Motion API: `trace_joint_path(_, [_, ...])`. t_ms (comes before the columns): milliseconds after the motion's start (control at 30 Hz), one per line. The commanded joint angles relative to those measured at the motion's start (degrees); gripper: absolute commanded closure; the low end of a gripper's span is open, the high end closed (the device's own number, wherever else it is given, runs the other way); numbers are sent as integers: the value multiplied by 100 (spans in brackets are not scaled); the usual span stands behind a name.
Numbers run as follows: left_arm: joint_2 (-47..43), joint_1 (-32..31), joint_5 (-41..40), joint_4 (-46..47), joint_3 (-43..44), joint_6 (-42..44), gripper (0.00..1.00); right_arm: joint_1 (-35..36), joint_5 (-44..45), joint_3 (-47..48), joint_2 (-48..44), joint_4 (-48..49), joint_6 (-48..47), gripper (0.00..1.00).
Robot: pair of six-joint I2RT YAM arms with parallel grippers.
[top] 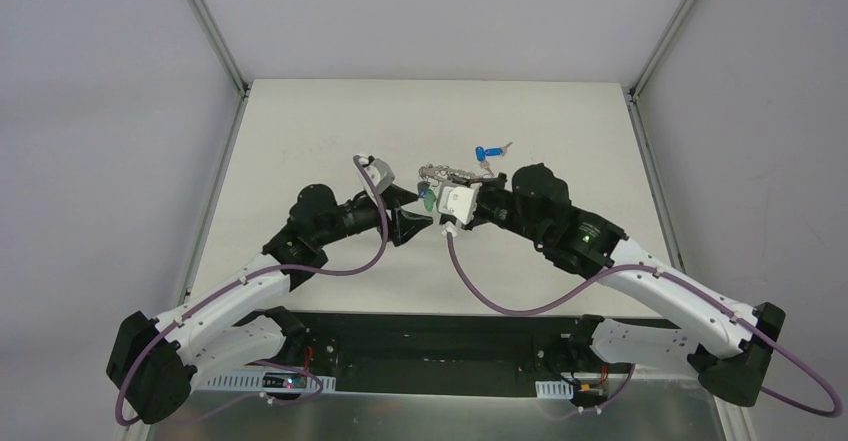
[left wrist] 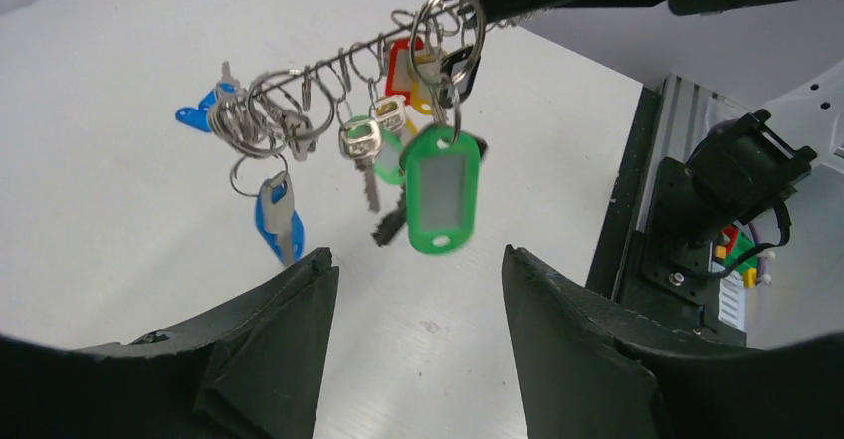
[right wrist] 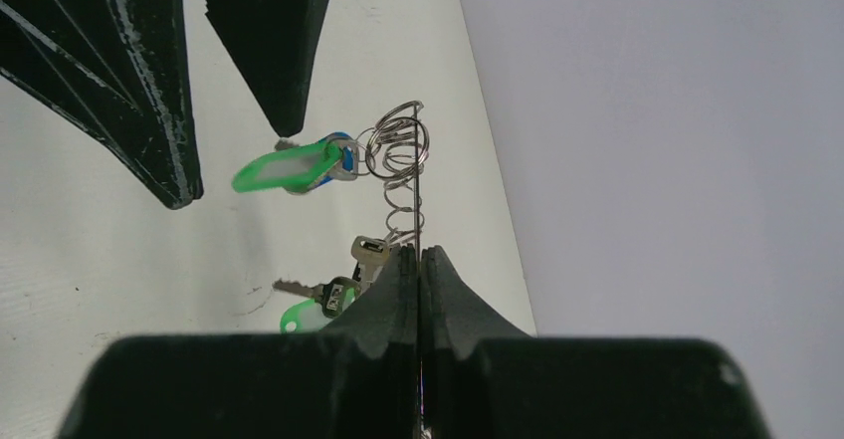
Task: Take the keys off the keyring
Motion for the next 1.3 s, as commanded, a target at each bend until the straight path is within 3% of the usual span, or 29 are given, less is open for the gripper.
trace_joint_path(0, [-84,23,259,669,206,490,37,-3,-228,384,-19,484,-274,100])
trace_joint_path(700, [654,22,224,1314,616,558,49,-4,-721,367,-155,416,-170,100])
trace_joint_path(833, [754,22,384,1378,672,479,67,-3,-732,351,-189,407,-135,100])
trace_joint_path(967, [801,22,510,1446,660,366,99,-9,-607,337,-224,352,-82,100])
trace_joint_path(1100, [694,22,522,1153,625,93,100,-8,-272,190,-288,345,105,100])
trace_joint_path(1267, [555,23,415,-456,936,-472,100,-48,260,-259,-327,362,653,100])
